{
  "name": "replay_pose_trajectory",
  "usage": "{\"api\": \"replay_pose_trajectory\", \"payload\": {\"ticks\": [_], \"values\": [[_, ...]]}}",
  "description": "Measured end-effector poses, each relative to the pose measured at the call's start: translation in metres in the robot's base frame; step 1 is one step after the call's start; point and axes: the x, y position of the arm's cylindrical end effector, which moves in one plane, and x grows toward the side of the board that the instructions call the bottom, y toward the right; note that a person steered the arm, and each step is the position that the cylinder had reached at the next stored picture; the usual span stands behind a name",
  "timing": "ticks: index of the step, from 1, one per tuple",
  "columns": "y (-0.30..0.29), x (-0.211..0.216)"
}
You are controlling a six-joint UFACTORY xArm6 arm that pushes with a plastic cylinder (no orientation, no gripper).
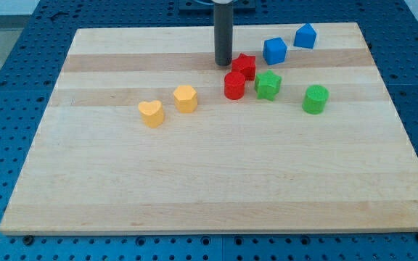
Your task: Move your arm towards the green circle
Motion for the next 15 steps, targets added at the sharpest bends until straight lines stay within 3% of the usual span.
{"api": "replay_pose_trajectory", "payload": {"ticks": [3,5,7,8,10,11,12,15], "values": [[0.029,-0.002],[-0.045,-0.032],[-0.153,0.012],[-0.196,0.059],[-0.207,0.152],[-0.185,0.198],[-0.123,0.227],[0.116,0.228]]}}
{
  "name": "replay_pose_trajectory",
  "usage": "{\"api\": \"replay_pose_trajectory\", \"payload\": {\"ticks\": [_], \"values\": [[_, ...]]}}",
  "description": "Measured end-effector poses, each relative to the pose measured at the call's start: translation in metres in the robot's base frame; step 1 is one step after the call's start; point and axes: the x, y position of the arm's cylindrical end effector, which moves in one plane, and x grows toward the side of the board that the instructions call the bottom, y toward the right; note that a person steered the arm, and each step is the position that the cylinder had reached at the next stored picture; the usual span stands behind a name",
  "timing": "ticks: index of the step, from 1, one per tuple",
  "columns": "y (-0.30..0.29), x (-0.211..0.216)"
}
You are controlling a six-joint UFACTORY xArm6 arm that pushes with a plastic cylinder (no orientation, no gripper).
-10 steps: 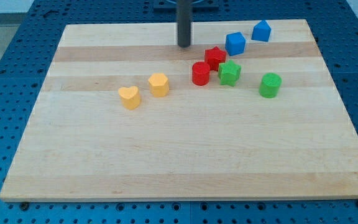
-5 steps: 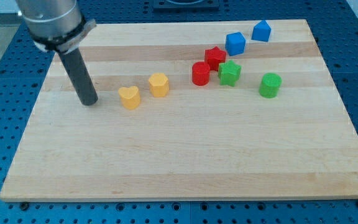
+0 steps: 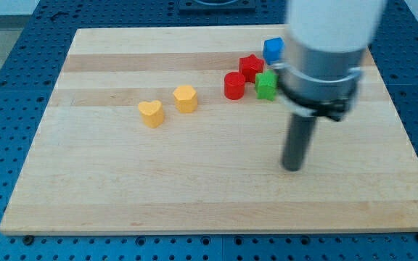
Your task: Move your arm towards the green circle
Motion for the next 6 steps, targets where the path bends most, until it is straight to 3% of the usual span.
{"api": "replay_pose_trajectory", "payload": {"ticks": [3,4,5,6], "values": [[0.15,-0.098],[0.153,-0.139],[0.122,-0.146],[0.066,-0.126]]}}
